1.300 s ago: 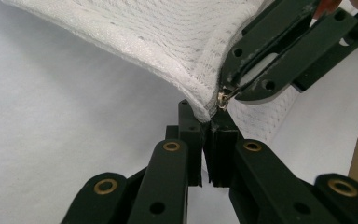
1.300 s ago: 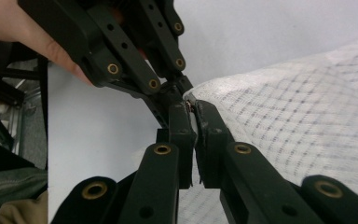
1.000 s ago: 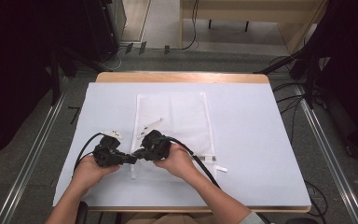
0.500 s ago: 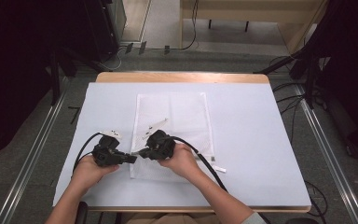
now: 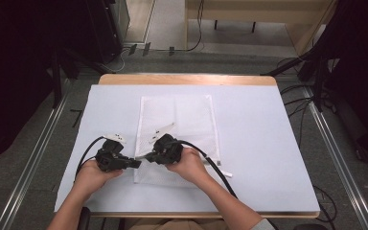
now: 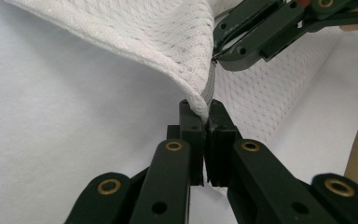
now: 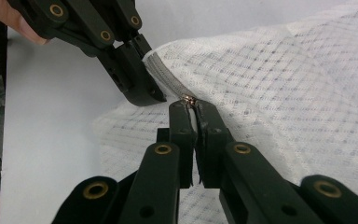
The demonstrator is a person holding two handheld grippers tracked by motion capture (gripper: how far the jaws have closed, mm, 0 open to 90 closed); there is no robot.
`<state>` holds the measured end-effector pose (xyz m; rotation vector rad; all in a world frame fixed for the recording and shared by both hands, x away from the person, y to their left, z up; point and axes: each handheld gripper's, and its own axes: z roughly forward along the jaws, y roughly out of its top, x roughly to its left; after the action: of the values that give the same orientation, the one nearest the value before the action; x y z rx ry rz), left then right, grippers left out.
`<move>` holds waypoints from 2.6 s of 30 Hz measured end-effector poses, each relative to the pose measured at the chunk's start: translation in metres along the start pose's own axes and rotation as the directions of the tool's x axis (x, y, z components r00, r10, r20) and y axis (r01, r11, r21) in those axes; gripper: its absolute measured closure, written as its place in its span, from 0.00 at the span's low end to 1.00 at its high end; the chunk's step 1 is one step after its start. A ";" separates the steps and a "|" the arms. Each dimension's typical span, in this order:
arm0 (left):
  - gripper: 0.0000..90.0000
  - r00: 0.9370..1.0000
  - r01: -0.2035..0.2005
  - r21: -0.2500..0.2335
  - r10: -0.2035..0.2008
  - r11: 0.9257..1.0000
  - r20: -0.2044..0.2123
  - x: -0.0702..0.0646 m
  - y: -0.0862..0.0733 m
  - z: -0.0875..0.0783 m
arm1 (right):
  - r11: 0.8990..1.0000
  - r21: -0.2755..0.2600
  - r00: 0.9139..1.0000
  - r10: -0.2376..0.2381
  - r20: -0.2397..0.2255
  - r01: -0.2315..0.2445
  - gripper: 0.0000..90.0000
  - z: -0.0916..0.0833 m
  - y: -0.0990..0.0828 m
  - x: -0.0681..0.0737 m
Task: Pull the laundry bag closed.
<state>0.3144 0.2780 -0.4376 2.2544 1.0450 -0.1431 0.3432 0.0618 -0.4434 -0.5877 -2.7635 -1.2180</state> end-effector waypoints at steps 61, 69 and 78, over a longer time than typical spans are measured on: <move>0.98 0.999 -0.038 -0.033 0.038 0.999 0.019 -0.003 -0.005 -0.004 | 0.999 0.016 0.999 0.037 0.030 -0.038 0.98 -0.039 -0.030 -0.024; 0.98 0.999 -0.030 -0.032 0.030 0.999 0.017 -0.003 -0.005 -0.004 | 0.999 0.025 0.999 0.036 0.037 -0.037 0.98 -0.039 -0.030 -0.024; 0.98 0.999 -0.029 -0.034 0.030 0.999 0.015 -0.003 -0.006 -0.004 | 0.998 0.022 0.997 0.053 0.050 -0.054 0.98 -0.043 -0.036 -0.030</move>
<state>0.3078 0.2815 -0.4361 2.2334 0.9988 -0.1288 0.3536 -0.0005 -0.4455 -0.6940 -2.7781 -1.1744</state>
